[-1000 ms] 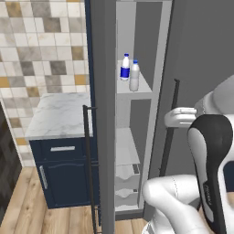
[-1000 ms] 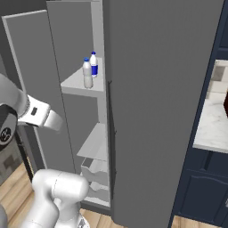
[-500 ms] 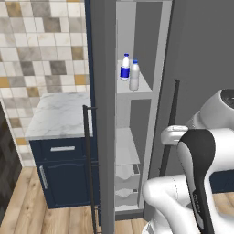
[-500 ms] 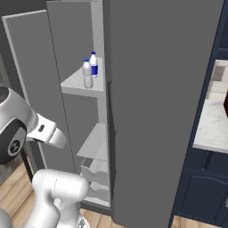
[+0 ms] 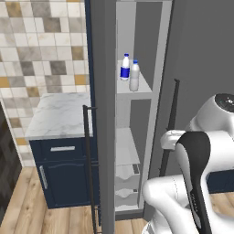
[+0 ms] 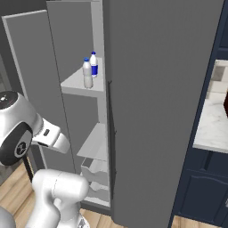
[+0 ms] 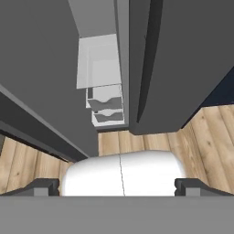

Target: Take the bottled waters from the counter and place them in the freezer to freeze. Close the freezer door after placing the bottles.

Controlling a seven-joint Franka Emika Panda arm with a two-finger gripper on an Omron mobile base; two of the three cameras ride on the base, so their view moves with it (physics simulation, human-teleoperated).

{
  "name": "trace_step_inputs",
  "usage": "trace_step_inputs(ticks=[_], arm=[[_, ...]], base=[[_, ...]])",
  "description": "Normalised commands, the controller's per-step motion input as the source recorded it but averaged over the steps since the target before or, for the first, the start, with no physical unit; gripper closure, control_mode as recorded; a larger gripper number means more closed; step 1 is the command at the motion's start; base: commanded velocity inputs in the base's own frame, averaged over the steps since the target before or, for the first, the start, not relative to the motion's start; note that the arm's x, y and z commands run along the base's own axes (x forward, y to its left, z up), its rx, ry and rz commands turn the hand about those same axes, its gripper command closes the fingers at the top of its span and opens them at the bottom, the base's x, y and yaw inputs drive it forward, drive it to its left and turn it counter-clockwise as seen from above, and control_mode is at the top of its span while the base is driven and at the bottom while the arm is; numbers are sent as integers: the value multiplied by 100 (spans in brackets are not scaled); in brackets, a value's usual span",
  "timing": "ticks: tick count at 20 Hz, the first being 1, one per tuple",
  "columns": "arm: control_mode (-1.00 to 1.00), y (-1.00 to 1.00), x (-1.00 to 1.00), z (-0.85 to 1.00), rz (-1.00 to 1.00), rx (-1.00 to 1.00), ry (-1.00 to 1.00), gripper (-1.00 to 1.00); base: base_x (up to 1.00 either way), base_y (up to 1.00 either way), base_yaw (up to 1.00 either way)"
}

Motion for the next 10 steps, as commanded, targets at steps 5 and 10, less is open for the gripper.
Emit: trace_step_inputs(ticks=[5,10], arm=[[-100,0,0,0,0,0,0,-100],[100,0,0,0,0,0,0,-100]], base=[[0,0,0],[0,0,0]])
